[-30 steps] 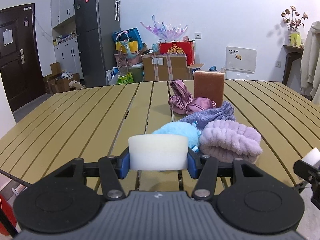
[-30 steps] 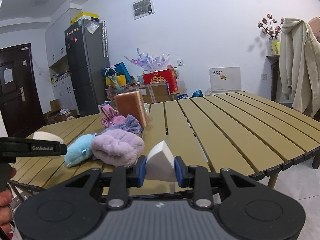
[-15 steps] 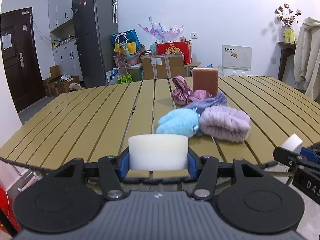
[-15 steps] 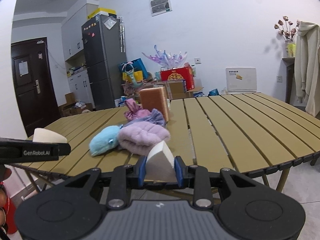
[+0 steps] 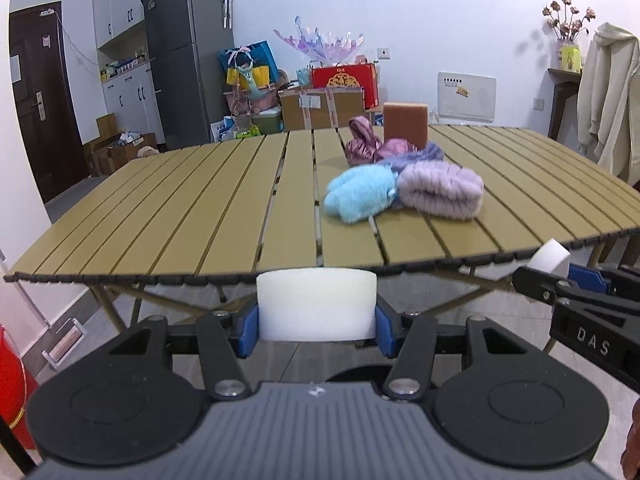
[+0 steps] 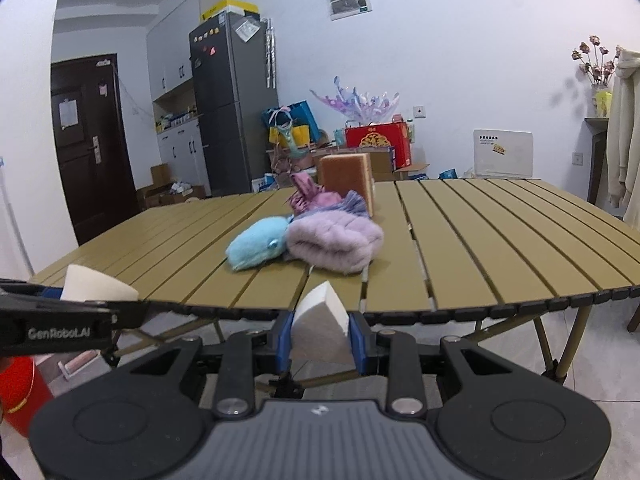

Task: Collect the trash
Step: 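Lift both sponges off the table and carry them toward the bin, then lower the left gripper with the cylindrical sponge into the bin opening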

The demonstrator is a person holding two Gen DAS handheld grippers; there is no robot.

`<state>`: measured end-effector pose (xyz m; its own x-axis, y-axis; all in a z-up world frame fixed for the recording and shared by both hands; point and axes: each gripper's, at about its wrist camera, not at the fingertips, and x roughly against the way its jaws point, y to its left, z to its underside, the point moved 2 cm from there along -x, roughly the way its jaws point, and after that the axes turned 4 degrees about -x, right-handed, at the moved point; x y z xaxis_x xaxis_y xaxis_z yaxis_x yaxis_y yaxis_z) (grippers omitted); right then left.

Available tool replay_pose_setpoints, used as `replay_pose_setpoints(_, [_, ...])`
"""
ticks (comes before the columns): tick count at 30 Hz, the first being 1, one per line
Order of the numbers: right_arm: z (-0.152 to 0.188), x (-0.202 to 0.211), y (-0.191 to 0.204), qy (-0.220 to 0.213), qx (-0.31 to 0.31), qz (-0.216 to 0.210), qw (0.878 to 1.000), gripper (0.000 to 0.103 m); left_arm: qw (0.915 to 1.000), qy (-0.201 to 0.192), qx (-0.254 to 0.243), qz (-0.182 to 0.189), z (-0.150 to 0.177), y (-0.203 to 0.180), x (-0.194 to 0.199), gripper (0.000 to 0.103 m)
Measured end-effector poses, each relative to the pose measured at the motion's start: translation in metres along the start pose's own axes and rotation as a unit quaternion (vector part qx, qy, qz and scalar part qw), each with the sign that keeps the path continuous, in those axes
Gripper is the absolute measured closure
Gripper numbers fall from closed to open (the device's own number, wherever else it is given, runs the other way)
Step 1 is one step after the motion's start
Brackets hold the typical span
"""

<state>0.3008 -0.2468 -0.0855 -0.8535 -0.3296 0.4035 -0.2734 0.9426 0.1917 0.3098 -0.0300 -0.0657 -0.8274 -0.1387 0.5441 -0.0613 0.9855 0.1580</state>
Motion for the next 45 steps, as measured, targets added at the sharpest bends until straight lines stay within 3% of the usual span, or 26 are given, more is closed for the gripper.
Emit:
replay_pose_setpoints(10, [0.037,0.017,0.015,0.049,0.015,-0.002,0.999,0.074,0.9994,0.035,-0.008,0.000,0.044,0.010,0.013,0.047])
replay_pose_setpoints(32, [0.118,0.038,0.008,0.169,0.001,0.044,0.985,0.074,0.9916,0.127,-0.024,-0.003,0.136,0.017,0.005,0.048])
replay_pose_setpoints(45, [0.135,0.028,0.006,0.207,0.003,0.068,0.976,0.074,0.9852,0.169,-0.024,-0.017,0.156,0.021,-0.013,0.048])
